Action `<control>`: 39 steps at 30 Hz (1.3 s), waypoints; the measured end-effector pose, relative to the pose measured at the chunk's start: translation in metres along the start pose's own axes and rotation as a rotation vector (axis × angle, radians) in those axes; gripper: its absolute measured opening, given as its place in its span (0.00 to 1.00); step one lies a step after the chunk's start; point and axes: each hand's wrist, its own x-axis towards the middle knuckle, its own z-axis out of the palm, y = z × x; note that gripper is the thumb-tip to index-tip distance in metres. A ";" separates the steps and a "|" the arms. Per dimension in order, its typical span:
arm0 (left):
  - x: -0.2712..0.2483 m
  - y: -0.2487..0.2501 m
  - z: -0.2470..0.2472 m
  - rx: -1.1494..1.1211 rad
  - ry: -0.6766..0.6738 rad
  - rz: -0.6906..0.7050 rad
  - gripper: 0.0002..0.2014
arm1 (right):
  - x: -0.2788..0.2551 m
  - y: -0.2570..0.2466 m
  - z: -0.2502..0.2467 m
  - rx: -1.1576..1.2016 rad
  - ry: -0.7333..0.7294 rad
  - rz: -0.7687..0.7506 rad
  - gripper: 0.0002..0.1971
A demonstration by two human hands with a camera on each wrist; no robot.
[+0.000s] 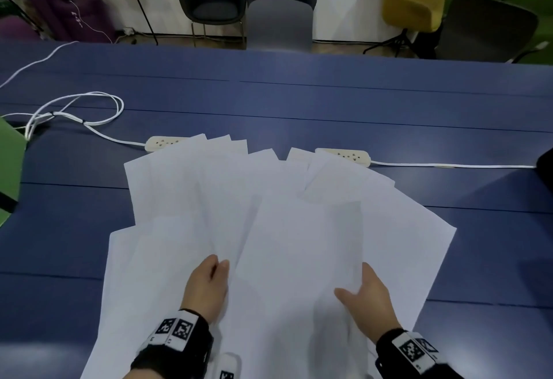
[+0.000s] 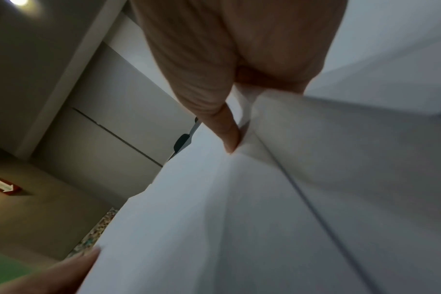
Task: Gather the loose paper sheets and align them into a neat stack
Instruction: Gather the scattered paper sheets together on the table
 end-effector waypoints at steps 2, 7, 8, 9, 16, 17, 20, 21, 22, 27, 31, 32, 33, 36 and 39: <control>0.009 -0.005 -0.012 -0.042 0.020 -0.047 0.18 | 0.004 0.004 -0.011 0.004 0.051 0.034 0.15; 0.021 -0.015 -0.026 0.195 -0.227 -0.053 0.19 | 0.022 0.007 -0.026 0.021 0.115 0.068 0.15; 0.022 -0.014 -0.022 0.237 -0.259 -0.036 0.19 | 0.026 0.005 -0.023 0.022 0.096 0.053 0.16; 0.021 -0.012 -0.017 0.283 -0.274 -0.020 0.19 | 0.029 0.003 -0.019 0.014 0.074 0.033 0.17; 0.031 0.004 -0.010 0.405 -0.021 -0.044 0.12 | 0.036 0.012 -0.025 0.026 0.316 0.069 0.29; 0.038 0.003 -0.019 0.431 0.055 -0.078 0.18 | 0.033 0.017 -0.035 -0.025 0.428 0.126 0.29; 0.056 -0.004 -0.047 0.438 0.157 -0.222 0.29 | 0.027 0.035 -0.068 -0.034 0.591 0.352 0.24; 0.062 -0.007 -0.053 0.415 0.138 -0.245 0.30 | 0.026 0.038 -0.076 0.011 0.562 0.413 0.22; 0.066 -0.009 -0.056 0.378 0.109 -0.251 0.31 | 0.027 0.042 -0.081 0.037 0.514 0.442 0.19; 0.070 0.003 -0.034 0.200 0.024 -0.185 0.30 | 0.055 0.037 -0.090 -0.061 0.372 0.343 0.07; 0.067 0.014 -0.013 0.165 -0.048 -0.134 0.31 | 0.075 0.022 -0.074 -0.127 0.255 0.213 0.11; 0.067 0.016 -0.009 0.164 -0.060 -0.125 0.30 | 0.078 0.018 -0.067 -0.132 0.222 0.178 0.12; 0.066 0.017 -0.006 0.172 -0.066 -0.119 0.30 | 0.080 0.015 -0.060 -0.141 0.184 0.138 0.11; 0.064 0.019 0.001 0.179 -0.056 -0.097 0.25 | 0.082 0.005 -0.042 -0.173 0.054 0.071 0.14; 0.062 0.022 0.004 0.195 -0.049 -0.069 0.12 | 0.081 -0.003 -0.029 -0.178 0.001 0.071 0.19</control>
